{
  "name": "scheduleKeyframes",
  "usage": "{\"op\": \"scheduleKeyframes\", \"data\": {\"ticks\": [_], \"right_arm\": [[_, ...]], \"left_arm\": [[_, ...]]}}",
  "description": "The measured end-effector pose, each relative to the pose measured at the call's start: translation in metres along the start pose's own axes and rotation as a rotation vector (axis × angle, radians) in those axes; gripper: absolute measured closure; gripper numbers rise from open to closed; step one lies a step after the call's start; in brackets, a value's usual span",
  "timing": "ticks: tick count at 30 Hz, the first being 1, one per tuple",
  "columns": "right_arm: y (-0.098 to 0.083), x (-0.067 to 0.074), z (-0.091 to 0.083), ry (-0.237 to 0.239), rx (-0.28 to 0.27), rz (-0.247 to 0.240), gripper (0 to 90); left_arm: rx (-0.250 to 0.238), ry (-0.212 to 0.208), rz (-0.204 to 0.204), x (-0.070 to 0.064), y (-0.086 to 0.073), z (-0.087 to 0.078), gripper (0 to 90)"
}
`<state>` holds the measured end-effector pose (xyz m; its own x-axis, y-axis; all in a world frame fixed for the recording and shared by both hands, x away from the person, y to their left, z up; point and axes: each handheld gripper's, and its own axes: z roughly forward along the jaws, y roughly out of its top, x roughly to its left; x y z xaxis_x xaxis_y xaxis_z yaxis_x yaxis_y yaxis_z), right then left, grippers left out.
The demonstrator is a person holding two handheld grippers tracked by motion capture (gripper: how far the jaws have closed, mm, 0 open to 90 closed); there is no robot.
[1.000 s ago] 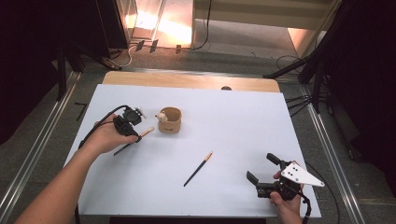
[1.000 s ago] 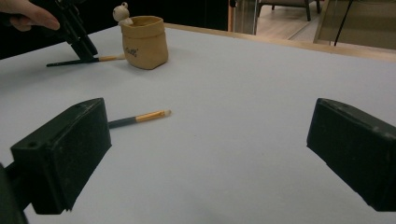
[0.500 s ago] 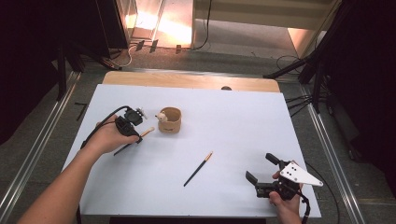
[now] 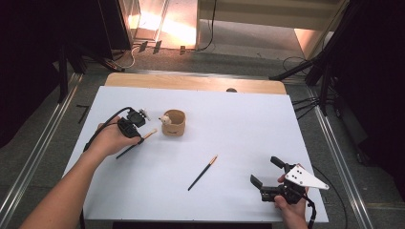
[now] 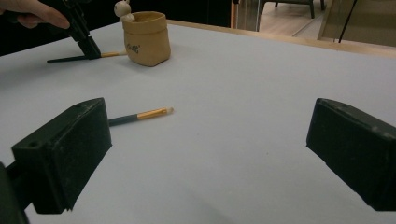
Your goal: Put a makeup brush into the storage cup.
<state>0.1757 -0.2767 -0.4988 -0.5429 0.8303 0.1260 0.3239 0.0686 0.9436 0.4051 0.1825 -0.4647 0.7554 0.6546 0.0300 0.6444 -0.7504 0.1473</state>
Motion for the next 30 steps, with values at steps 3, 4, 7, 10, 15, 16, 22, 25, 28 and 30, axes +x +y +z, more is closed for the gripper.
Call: {"op": "scheduleKeyframes", "data": {"ticks": [3,4,7,10,15,16,22,25,28,30], "right_arm": [[0.0,0.0,0.001,-0.001,0.004,-0.006,0.3],[0.0,-0.001,0.001,-0.002,0.004,-0.007,0.3],[0.0,0.0,0.002,-0.005,0.006,-0.006,0.3],[0.0,0.001,0.001,-0.007,0.008,-0.009,0.3],[0.0,0.001,0.001,-0.012,0.006,-0.01,0.3],[0.0,0.0,0.0,-0.013,0.005,-0.011,0.3],[0.0,0.0,0.0,-0.014,0.006,-0.002,0.3],[0.0,0.0,0.0,-0.013,0.006,-0.011,0.2],[0.0,0.001,0.001,-0.012,0.008,-0.012,0.3],[0.001,0.001,0.001,-0.012,0.01,-0.01,0.3]], "left_arm": [[0.005,0.011,0.011,-0.002,0.001,0.0,84.8],[0.008,0.013,0.02,-0.002,0.001,0.0,84.8],[0.008,0.026,0.031,-0.004,0.001,0.0,84.9],[0.008,0.026,0.033,-0.004,0.001,0.0,84.9],[0.02,0.015,0.037,-0.004,0.001,-0.001,85.0],[0.026,0.013,0.043,-0.004,0.001,-0.001,84.9],[0.031,0.015,0.043,-0.002,-0.003,-0.005,84.9],[0.027,0.013,0.043,-0.001,-0.004,-0.009,84.9],[0.024,0.013,0.043,-0.001,-0.004,-0.013,84.9],[0.017,0.015,0.051,0.0,-0.004,-0.017,84.9]]}}
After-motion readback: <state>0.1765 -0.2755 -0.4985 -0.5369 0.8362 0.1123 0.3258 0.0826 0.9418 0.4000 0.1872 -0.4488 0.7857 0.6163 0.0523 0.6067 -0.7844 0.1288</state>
